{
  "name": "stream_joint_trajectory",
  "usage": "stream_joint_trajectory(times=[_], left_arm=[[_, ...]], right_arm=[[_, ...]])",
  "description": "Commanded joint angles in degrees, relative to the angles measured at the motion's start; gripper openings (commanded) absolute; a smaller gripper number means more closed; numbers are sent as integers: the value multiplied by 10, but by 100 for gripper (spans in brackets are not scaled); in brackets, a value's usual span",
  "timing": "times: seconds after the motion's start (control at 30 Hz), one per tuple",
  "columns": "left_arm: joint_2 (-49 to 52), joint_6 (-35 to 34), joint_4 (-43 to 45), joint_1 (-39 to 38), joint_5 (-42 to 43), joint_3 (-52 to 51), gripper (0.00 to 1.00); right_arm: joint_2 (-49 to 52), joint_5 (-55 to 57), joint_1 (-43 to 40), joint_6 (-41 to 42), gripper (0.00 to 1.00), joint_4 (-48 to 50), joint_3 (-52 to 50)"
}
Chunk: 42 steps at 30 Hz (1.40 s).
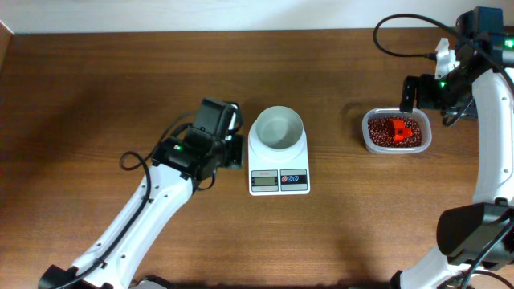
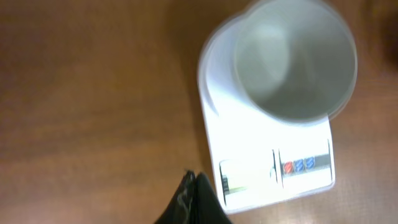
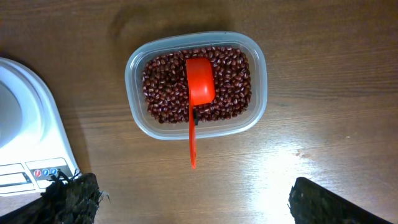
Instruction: Scoop item into bowl and weigh 50g on scale
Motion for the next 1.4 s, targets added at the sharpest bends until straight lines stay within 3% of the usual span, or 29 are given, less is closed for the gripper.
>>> stream_joint_trajectory(times=[0.0, 0.2, 0.5, 1.37], left_arm=[[3, 51, -23, -39, 29, 4, 0], [43, 72, 17, -124, -25, -14, 0], [177, 184, 110, -226, -89, -14, 0], [257, 192, 161, -233, -107, -14, 0]], right_arm=[[-14, 5, -1, 3, 99, 0, 9], [-14, 5, -1, 3, 99, 0, 9], [-14, 5, -1, 3, 99, 0, 9], [-14, 5, -1, 3, 99, 0, 9]])
